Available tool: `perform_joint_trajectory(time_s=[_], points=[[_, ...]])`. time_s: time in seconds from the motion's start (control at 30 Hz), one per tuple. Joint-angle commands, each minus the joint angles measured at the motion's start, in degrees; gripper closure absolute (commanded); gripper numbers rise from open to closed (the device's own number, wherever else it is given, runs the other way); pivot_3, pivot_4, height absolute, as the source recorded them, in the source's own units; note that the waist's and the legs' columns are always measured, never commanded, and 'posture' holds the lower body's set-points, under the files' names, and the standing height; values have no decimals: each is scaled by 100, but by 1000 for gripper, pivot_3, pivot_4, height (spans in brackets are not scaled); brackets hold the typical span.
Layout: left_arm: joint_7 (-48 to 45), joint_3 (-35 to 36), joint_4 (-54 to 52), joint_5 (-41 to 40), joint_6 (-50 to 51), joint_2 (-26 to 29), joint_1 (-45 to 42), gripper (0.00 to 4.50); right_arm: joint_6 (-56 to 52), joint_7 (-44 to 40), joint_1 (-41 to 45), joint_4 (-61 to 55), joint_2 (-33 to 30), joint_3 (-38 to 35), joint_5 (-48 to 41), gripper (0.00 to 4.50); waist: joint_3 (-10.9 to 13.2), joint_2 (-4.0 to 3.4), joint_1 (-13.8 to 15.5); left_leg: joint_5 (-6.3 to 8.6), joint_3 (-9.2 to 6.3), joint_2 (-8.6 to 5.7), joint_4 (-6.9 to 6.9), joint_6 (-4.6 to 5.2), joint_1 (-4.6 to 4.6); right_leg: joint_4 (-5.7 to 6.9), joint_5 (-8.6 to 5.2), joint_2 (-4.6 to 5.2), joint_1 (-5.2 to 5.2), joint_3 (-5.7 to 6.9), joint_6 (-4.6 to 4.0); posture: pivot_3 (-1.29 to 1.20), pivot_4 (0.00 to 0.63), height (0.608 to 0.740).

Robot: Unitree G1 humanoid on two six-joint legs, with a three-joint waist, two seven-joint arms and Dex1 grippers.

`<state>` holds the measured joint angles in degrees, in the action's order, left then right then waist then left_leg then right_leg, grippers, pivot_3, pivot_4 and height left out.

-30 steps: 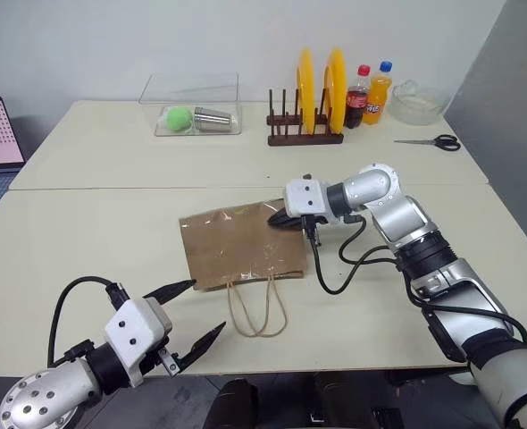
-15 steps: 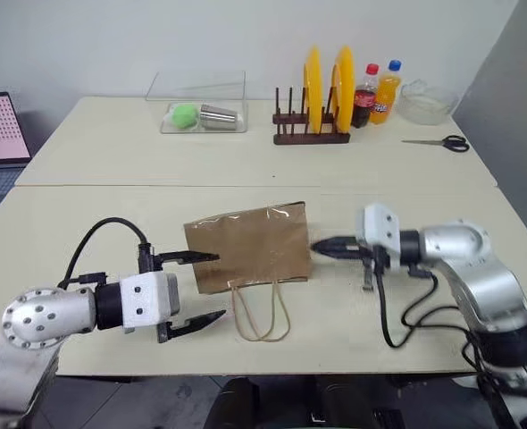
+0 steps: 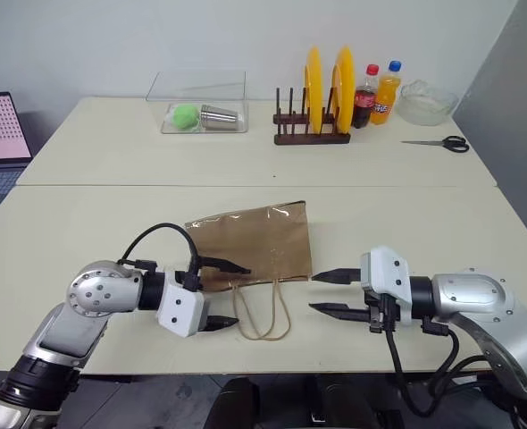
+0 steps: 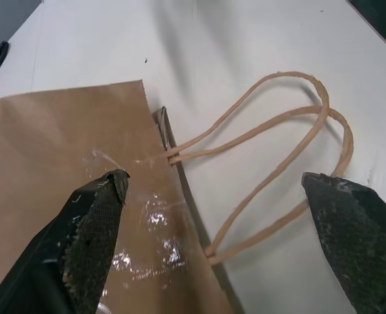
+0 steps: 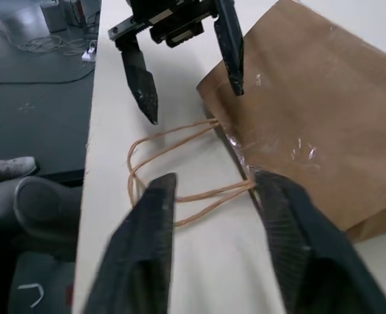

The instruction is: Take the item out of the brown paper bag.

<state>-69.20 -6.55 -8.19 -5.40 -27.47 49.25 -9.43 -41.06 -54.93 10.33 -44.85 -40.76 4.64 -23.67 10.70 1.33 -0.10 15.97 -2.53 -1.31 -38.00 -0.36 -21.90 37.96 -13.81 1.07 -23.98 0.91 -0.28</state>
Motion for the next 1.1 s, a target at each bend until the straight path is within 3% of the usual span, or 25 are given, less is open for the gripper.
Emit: perform_joint_trajectory(time_s=[0.03, 0.1, 0.4, 0.8, 0.9, 1.1], points=[[139, -187, 46, 178, -181, -117, -159, 0, -145, 219, 87, -312, -124, -106, -163, 1191, 0, 0, 2, 0, -1, 0, 0, 0, 2, 1, 0, 0, 1, 0, 0, 0, 150, 740], [217, -340, 157, 364, -284, -244, -287, 0, -227, 290, 82, -390, -201, -18, -183, 585, 0, 0, 4, 0, -3, 0, -1, 0, 1, 1, 0, 0, 2, 2, 1, 0, 150, 740], [396, -870, 784, 1068, -984, -384, -619, 0, -355, 537, -116, -645, -403, 12, -394, 585, -1, 1, 0, 0, -2, -1, -3, 0, 2, 0, 1, -1, 5, 2, 3, 0, 150, 740], [469, -1075, 1106, 1192, -1251, -391, -963, 0, -213, 723, -263, -640, -541, 13, -506, 585, -2, 3, 1, 0, -7, -1, -5, 0, 8, -1, 1, -1, 16, 6, 4, 0, 150, 740], [464, -1263, 956, 1208, -1185, -544, -929, 598, -155, 747, -269, -626, -544, 74, -484, 529, -2, 3, 3, 0, -7, -2, -5, 0, 8, -2, 1, -1, 18, 6, 4, 0, 150, 740], [537, -1363, 598, 942, -721, -698, -891, 2533, -14, 805, -304, -596, -562, 131, -413, 529, -2, 4, 0, 0, -11, -3, -7, 1, 10, -1, 1, -2, 20, 6, 5, 0, 150, 740]])
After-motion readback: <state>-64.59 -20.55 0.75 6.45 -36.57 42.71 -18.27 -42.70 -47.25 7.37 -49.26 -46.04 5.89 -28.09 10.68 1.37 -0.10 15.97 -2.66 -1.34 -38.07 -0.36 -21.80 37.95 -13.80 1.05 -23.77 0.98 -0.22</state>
